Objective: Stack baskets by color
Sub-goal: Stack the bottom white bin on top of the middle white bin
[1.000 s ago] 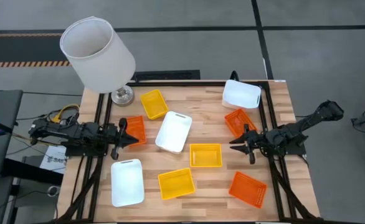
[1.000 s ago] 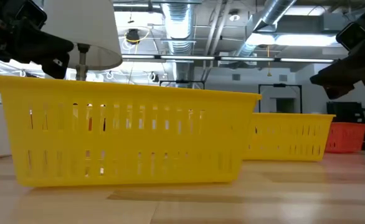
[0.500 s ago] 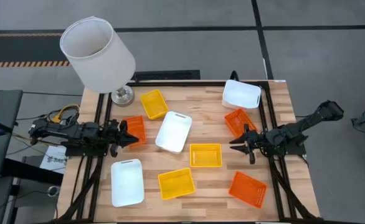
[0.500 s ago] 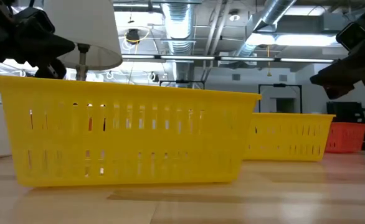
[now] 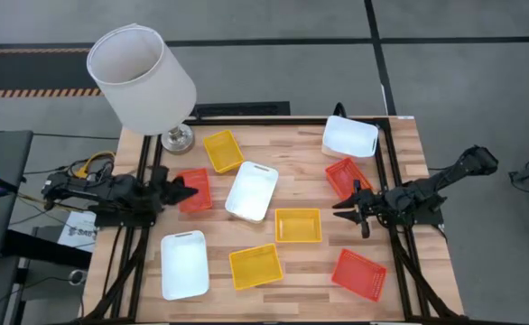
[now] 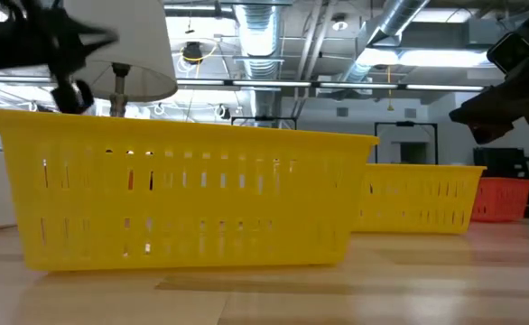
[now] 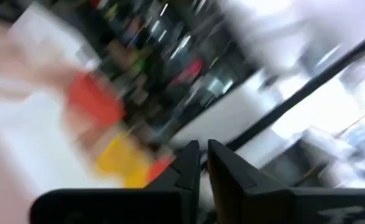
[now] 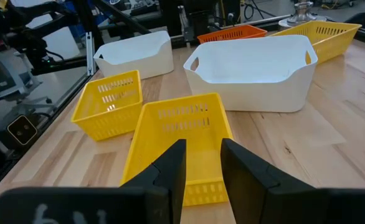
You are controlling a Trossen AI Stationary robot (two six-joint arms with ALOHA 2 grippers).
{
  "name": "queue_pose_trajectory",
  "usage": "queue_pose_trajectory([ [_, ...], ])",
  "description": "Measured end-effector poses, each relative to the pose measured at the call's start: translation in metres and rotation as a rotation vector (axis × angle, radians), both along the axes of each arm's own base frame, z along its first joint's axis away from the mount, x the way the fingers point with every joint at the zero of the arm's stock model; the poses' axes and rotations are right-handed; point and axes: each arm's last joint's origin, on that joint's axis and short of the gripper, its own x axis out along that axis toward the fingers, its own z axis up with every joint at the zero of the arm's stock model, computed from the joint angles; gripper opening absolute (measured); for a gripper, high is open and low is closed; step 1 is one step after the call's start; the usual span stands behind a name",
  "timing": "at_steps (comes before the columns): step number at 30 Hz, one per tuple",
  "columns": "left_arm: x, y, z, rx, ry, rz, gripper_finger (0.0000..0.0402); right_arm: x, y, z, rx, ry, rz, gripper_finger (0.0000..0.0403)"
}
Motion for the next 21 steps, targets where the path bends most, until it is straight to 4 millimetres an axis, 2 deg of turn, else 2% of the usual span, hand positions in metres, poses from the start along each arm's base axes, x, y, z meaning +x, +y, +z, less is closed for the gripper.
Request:
queue_pose_trajectory([
  [3,-0.005,0.002,0.019,-0.04,-0.116,0.046,0.0064,0.0,0.0,0.0,0.0,0.0,0.0,0.0124],
  [6,-0.009,0.004,0.043,0.005,-0.152,0.087,0.0106,0.0,0.0,0.0,0.0,0.0,0.0,0.0124],
  [10,-0.007,0.004,0.083,0.049,-0.163,0.115,0.0152,0.0,0.0,0.0,0.0,0.0,0.0,0.0124],
  [12,-0.001,0.002,0.102,0.065,-0.115,0.087,0.0167,0.0,0.0,0.0,-0.002,0.0,-0.001,0.0124],
  [16,0.022,-0.003,0.12,-0.03,0.219,0.033,0.0177,0.0,0.0,0.0,-0.061,-0.001,0.013,0.0124],
  [21,0.042,-0.011,0.117,-0.235,0.757,-0.086,0.0168,0.0,0.0,0.0,-0.065,-0.001,0.014,0.0124],
])
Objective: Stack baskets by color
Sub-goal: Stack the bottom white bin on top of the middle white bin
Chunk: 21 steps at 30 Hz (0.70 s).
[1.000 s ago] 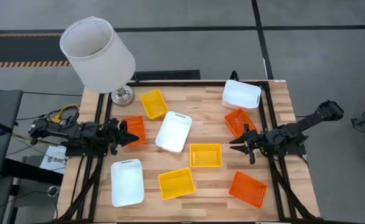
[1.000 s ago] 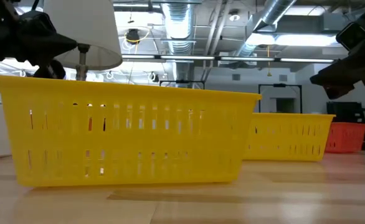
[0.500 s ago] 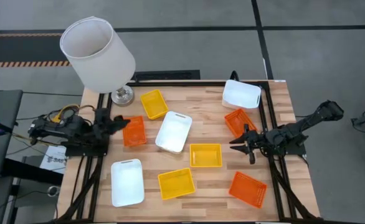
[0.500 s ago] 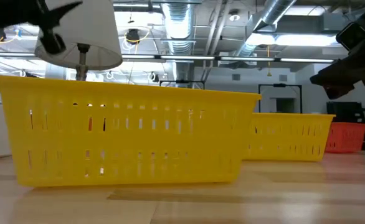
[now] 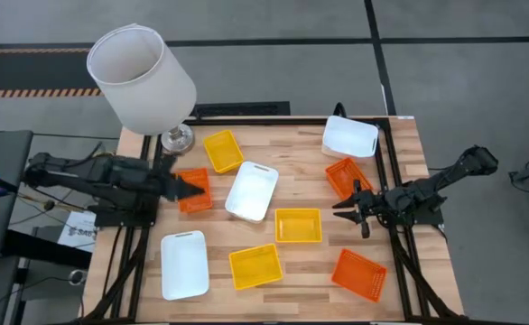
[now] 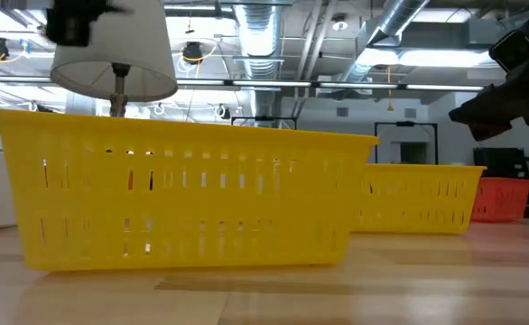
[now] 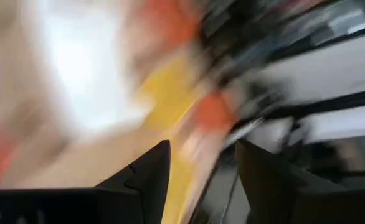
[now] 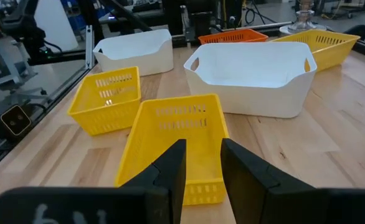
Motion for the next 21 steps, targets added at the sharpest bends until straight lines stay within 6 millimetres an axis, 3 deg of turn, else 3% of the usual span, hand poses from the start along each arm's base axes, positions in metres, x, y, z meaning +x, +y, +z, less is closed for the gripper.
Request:
queue_pose_trajectory([
  [3,0.003,-0.004,-0.009,-0.116,0.331,0.026,0.0159,0.0,0.0,0.0,0.0,0.0,0.0,0.0124],
  [6,0.004,-0.012,-0.014,-0.08,0.507,0.033,0.0151,0.0,0.0,0.0,0.008,-0.001,-0.002,0.0124],
  [13,0.007,-0.033,-0.03,0.078,0.678,-0.078,0.0148,0.0,0.0,0.0,0.373,0.004,-0.083,0.0124],
  [17,0.003,-0.048,-0.033,-0.024,0.73,-0.05,0.0174,0.0,0.0,0.0,0.564,0.007,-0.126,0.0124],
  [21,-0.008,-0.061,-0.037,-0.204,0.893,0.017,0.0211,0.0,0.0,0.0,0.581,0.006,-0.129,0.0124],
])
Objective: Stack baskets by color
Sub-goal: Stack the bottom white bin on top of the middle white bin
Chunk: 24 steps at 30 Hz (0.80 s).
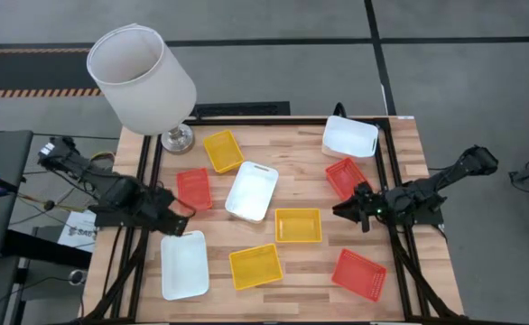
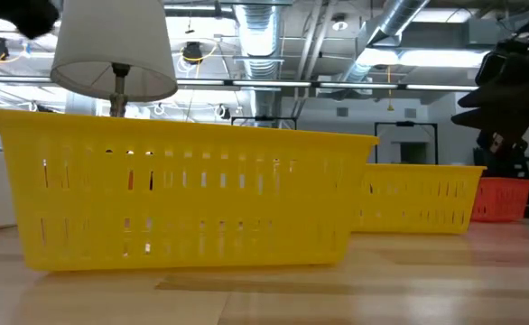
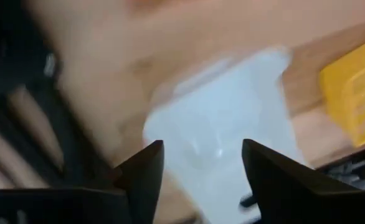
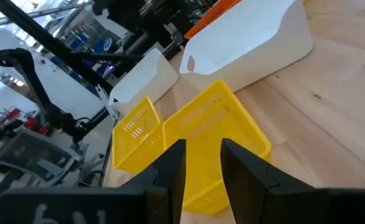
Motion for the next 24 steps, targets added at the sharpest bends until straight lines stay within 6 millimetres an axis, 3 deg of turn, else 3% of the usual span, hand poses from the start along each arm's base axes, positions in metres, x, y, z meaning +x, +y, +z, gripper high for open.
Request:
queue_pose_trajectory([
  [10,-0.013,-0.03,-0.004,0.044,-0.03,0.253,0.0229,0.0,0.0,0.0,0.042,0.0,-0.009,0.0124],
  [24,-0.002,-0.084,-0.053,0.205,0.192,0.187,0.0229,0.0,0.0,0.0,0.044,-0.004,-0.009,0.0124],
])
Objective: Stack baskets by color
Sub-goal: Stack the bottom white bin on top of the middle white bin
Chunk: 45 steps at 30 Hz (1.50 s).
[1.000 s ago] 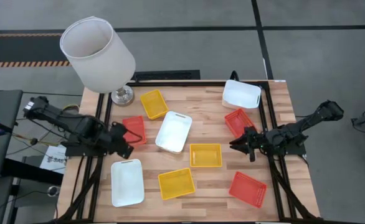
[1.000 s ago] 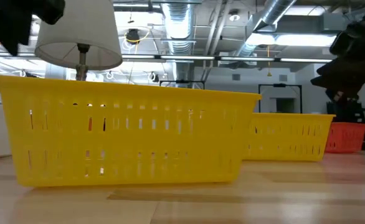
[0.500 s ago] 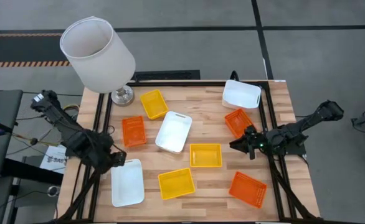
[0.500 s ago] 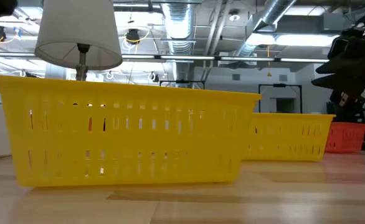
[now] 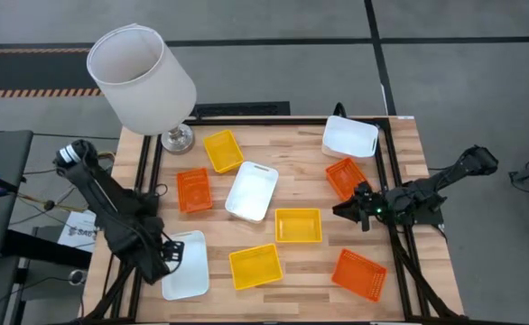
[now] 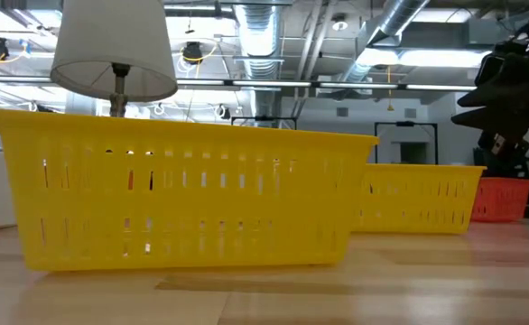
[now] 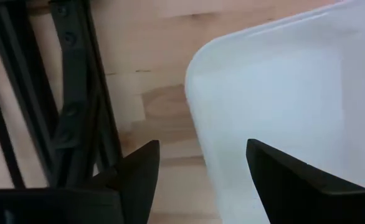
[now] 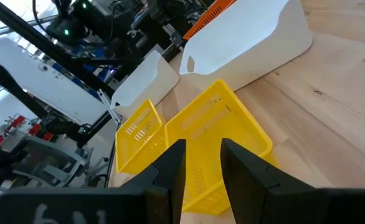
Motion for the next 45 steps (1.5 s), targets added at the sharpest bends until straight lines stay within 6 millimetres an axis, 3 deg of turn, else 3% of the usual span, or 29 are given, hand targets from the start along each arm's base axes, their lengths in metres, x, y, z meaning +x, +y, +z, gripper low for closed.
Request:
queue_pose_trajectory([
  [7,0.014,-0.017,-0.033,0.108,0.04,-0.025,0.0229,0.0,0.0,0.0,0.0,0.0,0.0,0.0124],
  [12,0.022,-0.032,-0.056,0.042,0.127,-0.009,0.0225,0.0,0.0,0.0,0.0,0.0,0.0,0.0124],
  [17,0.027,-0.039,-0.059,-0.023,0.099,0.026,0.0171,0.0,0.0,0.0,-0.001,0.0,0.0,0.0124],
  [26,0.027,-0.036,-0.044,-0.048,-0.012,0.034,0.0013,0.0,0.0,0.0,-0.002,0.0,0.0,0.0124],
  [34,0.032,-0.029,-0.033,-0.089,-0.032,0.054,0.0,0.0,0.0,0.0,-0.003,0.001,0.001,0.0124],
  [45,0.047,0.004,0.037,-0.032,-0.271,0.168,0.0,0.0,0.0,0.0,0.012,0.001,-0.003,0.0124],
])
